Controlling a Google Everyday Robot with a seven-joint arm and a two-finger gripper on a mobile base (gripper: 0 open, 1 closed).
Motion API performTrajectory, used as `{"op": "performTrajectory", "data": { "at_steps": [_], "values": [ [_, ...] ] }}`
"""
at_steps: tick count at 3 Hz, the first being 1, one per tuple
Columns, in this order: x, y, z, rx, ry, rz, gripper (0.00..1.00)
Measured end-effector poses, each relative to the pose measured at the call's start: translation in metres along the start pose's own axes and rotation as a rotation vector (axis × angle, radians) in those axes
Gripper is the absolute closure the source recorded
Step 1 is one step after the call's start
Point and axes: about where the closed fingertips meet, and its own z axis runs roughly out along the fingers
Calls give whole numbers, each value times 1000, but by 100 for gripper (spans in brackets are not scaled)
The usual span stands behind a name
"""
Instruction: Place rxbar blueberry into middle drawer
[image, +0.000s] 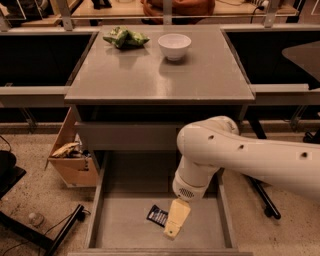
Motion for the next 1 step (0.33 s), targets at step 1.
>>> {"op": "performTrajectory", "data": {
  "at_steps": [1],
  "values": [
    [26, 6, -68, 74, -5, -3, 0]
  ]
}}
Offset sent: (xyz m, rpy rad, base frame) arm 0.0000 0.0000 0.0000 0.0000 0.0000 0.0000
